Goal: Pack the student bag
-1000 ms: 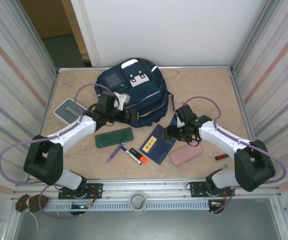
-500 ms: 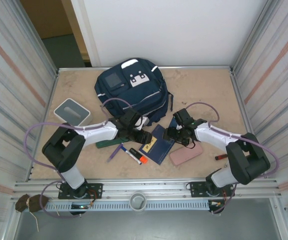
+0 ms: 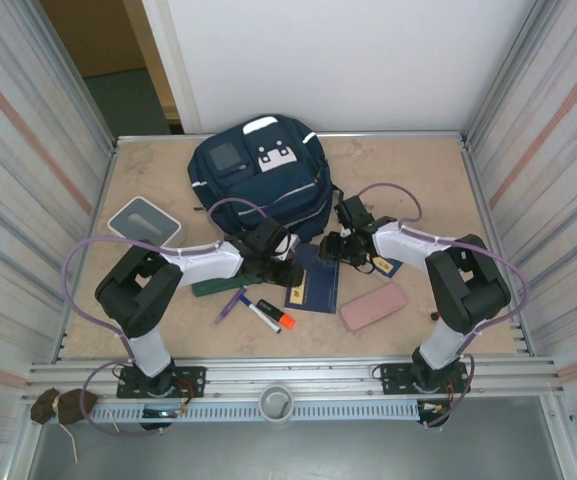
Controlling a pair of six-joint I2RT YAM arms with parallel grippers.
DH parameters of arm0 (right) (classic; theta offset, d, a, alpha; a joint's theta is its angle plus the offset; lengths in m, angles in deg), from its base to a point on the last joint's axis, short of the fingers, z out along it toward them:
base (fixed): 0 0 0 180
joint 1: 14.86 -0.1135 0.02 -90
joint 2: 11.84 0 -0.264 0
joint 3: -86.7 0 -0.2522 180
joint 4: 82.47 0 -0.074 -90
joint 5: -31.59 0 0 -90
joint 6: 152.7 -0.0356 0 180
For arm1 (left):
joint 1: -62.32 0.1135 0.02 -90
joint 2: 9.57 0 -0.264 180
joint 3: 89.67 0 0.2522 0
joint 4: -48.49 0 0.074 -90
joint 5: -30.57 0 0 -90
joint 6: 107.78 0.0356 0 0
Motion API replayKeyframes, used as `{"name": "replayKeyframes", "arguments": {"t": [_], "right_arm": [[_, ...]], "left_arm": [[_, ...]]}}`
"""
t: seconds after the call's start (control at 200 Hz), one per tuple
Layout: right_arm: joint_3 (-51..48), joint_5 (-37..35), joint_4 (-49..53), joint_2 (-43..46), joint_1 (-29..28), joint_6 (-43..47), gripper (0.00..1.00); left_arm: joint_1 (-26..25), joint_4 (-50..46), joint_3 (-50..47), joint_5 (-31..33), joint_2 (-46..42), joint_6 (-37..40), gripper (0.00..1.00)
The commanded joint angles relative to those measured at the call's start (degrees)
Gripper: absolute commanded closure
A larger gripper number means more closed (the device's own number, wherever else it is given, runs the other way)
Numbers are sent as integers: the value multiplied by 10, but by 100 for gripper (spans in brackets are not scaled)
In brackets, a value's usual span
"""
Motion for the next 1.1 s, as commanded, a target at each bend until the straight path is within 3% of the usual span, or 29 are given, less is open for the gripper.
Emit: {"name": "replayKeyframes", "arguments": {"t": [0.0, 0.105, 0.235, 0.461, 0.721, 0.942, 1.092], "right_arm": [[5, 26, 35, 35, 2, 50, 47], [-44, 29, 45, 68, -2, 34, 42], [-84, 25, 27, 72, -19, 14, 34], [-109, 53, -36, 46, -37, -1, 34], [-154, 136, -159, 101, -20, 4, 52], [-202, 224, -241, 152, 28, 3, 69], [-222, 235, -249, 172, 34, 10, 77]], "left_arm": [[-3, 37, 8, 31, -14, -29, 57], [-3, 40, -16, 59, -31, -47, 53], [-5, 45, -21, 40, -19, -56, 50], [-20, 59, -26, 26, 4, -72, 55], [-26, 103, -38, -1, 17, -97, 70], [-26, 107, -25, -7, 32, -97, 76], [-26, 110, -25, -7, 33, -99, 78]]}}
